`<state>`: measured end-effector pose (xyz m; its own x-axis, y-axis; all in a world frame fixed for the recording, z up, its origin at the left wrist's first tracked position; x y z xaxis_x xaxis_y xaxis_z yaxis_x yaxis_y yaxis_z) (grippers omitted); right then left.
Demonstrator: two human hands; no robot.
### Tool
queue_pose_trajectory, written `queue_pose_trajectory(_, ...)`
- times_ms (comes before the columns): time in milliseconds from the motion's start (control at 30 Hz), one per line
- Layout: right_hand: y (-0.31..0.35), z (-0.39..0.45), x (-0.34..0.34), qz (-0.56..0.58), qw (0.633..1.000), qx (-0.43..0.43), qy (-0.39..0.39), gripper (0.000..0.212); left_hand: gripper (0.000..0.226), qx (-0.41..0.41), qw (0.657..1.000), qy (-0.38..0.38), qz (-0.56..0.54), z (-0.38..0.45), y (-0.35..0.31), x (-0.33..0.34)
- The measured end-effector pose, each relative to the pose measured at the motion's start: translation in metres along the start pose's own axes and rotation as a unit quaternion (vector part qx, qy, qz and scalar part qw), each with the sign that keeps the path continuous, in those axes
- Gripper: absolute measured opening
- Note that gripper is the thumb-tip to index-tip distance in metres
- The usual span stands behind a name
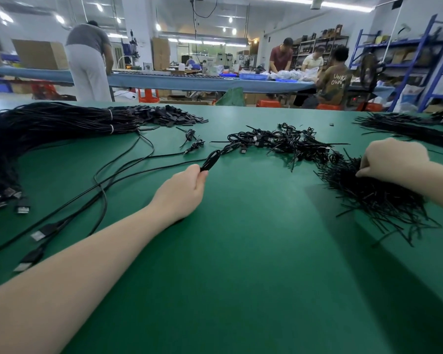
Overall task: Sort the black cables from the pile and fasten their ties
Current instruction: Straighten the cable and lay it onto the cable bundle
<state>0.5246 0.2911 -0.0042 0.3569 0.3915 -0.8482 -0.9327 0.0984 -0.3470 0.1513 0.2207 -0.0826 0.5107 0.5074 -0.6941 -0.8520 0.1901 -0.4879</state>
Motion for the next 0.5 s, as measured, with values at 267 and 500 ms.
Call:
queue_pose_trajectory(267, 0.013, 0.012, -0.032, 0.197, 0.974, 0.075, -0.081, 0.021, 0.037, -0.024, 1.0, -0.006, -0.014, 0.002, 0.002, -0.001)
queue_pose_trajectory(500, 0.161, -0.046, -0.094, 0.517, 0.808, -0.149, -0.241, 0.019, 0.035, -0.026, 0.996, -0.02, -0.08, 0.006, -0.001, -0.007)
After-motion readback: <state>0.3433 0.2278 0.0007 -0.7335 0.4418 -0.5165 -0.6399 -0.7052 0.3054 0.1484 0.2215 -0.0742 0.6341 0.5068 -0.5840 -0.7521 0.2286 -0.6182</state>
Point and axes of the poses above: each hand's wrist, its own z-axis towards the middle knuckle, its own x-axis out of the palm, y = z × x, the point moved 5 cm from there along z, towards the middle knuckle, and after that the axes turned 12 degrees about -y, right-handed, at the moved point
